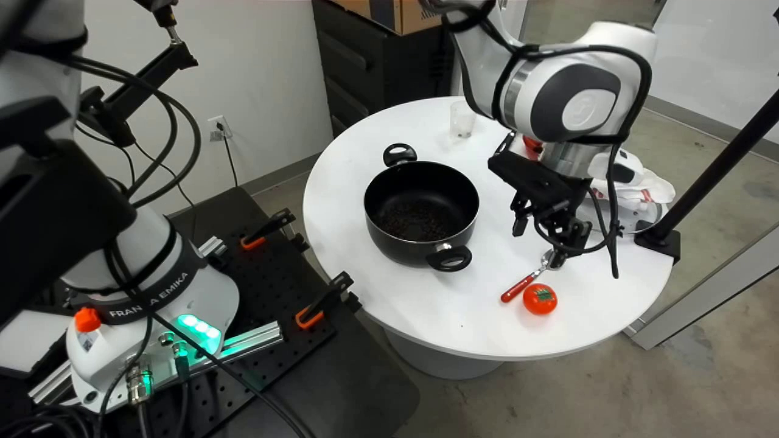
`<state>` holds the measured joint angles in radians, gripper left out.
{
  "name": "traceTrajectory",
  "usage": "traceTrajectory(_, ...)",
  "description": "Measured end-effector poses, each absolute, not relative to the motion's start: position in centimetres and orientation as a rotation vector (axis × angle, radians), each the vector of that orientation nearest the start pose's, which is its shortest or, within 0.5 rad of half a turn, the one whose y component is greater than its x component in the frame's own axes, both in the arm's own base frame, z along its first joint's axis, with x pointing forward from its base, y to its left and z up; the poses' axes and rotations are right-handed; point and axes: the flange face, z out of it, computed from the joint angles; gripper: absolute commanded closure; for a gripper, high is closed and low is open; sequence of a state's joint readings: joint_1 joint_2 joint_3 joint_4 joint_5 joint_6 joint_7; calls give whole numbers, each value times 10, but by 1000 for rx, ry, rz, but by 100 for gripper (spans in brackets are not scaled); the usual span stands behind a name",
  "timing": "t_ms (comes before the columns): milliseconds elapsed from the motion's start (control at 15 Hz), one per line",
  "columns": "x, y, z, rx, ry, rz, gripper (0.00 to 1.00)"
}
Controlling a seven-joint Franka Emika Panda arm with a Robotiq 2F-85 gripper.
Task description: Remove the tomato from the pot and put it on the table
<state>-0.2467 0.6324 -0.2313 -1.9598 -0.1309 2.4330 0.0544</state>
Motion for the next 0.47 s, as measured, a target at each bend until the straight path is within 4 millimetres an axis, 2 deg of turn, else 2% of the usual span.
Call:
traceTrajectory(333,514,-234,236,-3237,397,155,0)
traceTrajectory(467,503,-221,261,-3230,347,113,0)
